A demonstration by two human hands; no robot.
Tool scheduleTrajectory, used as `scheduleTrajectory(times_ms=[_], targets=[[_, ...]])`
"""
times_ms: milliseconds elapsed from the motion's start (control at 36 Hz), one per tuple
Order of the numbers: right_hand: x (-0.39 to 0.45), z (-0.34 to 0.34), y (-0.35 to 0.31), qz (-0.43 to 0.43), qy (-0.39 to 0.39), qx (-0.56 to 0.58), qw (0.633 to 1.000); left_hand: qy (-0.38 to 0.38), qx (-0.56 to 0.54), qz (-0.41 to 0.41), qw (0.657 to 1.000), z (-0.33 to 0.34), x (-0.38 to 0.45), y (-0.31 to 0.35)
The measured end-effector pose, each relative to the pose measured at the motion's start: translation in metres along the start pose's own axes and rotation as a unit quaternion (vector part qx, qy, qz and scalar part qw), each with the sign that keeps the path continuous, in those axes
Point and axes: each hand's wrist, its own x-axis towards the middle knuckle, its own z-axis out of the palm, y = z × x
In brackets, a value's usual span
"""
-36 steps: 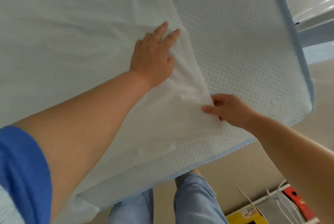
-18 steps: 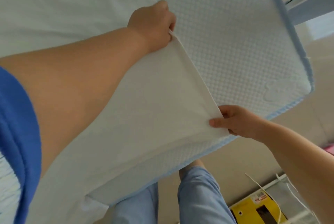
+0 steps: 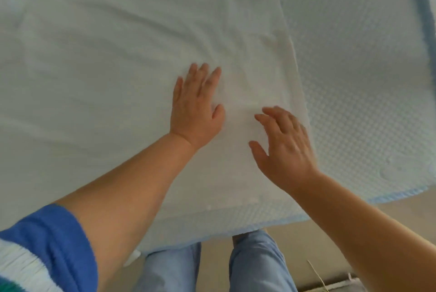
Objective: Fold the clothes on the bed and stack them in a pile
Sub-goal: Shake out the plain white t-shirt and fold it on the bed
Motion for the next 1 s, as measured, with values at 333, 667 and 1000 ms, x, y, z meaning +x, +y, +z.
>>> scheduleTrajectory(times_ms=[333,667,1000], targets=[[0.098,0.020,-0.060,-0.015,-0.042,-0.137,0.990,0.031,0.048,-0.248,0.967,-0.051,-0.063,-0.185],[0.183,0.072,-0.220,-0.159,-0.069,-0.121,0.977,0.088,0.058,-0.323,0.940,-0.108,-0.089,-0.334],[0.334,0.100,-0.424,-0.034,0.043,-0.028,0.998,0.130,0.011,-0.336,0.933,-0.145,-0.057,-0.441]])
